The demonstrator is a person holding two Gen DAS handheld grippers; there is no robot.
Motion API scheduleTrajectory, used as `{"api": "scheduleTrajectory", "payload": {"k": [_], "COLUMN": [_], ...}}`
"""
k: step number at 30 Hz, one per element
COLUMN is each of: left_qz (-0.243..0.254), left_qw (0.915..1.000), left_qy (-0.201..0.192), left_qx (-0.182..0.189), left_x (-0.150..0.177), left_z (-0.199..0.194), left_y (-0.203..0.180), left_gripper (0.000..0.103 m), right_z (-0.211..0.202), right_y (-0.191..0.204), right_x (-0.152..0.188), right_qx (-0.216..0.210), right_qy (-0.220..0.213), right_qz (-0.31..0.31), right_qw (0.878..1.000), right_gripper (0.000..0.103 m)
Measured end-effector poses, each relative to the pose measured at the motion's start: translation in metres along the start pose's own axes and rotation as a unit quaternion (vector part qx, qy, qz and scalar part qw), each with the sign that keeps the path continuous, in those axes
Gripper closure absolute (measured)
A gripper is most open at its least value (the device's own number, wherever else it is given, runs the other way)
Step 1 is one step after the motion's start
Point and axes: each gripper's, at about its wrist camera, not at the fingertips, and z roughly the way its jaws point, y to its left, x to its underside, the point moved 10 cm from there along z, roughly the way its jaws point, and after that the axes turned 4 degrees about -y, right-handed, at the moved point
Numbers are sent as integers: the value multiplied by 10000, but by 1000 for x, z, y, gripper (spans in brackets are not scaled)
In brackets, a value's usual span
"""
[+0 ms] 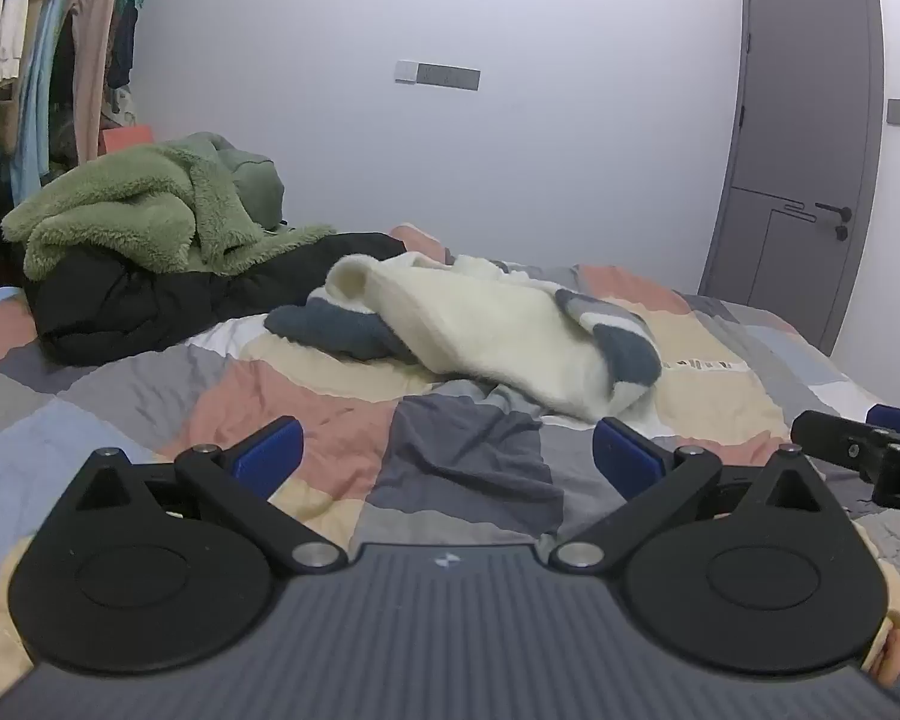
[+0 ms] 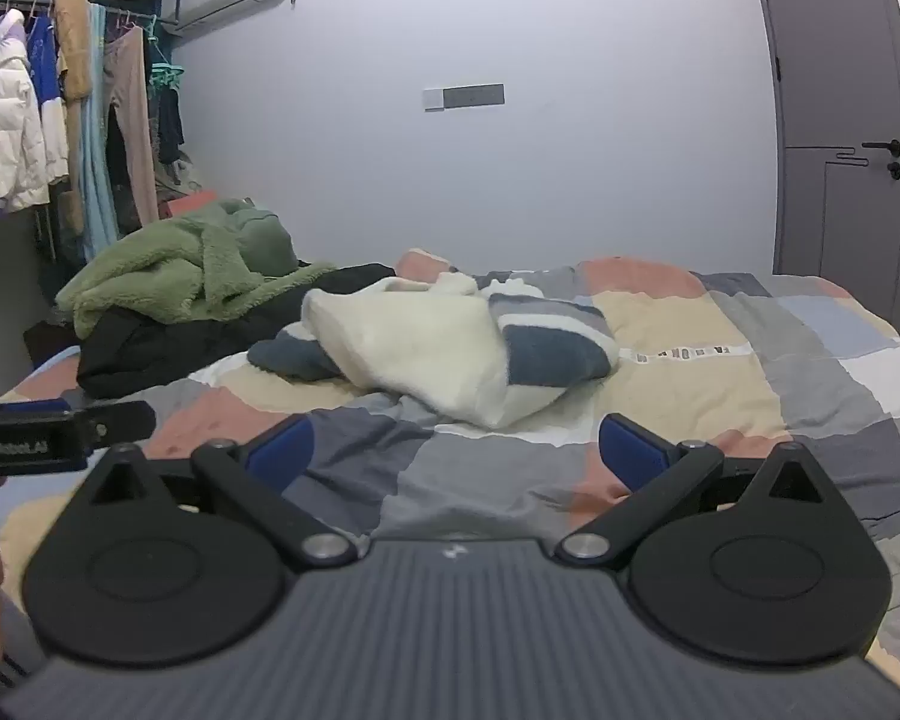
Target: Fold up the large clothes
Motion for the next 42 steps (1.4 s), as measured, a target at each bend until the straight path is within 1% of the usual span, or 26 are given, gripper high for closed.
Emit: {"api": "scheduleTrajectory", "payload": {"k": [14,15,21,27,42], "left_qz": [2,37,32,119,80], "left_qw": [10000,10000,10000,9999,10000], "left_qy": [-5,-6,8,-16,12], "left_qx": [16,-5,-2,4,-3], "left_x": [1,1,0,1,2], "left_z": [-1,0,-1,0,1], "left_y": [3,-2,-4,-3,-1], "left_gripper": [0,0,0,0,0], "right_z": [2,2,1,1,5], "right_y": [1,1,4,3,3], "right_x": [2,2,3,7,10], "right_qx": [4,0,-10,67,-21], "right_qy": [5,7,19,35,139], "right_qz": [-21,-24,-13,-21,43], "right_qw": [10000,10000,10000,10000,9999], "right_gripper": [0,0,0,0,0]}}
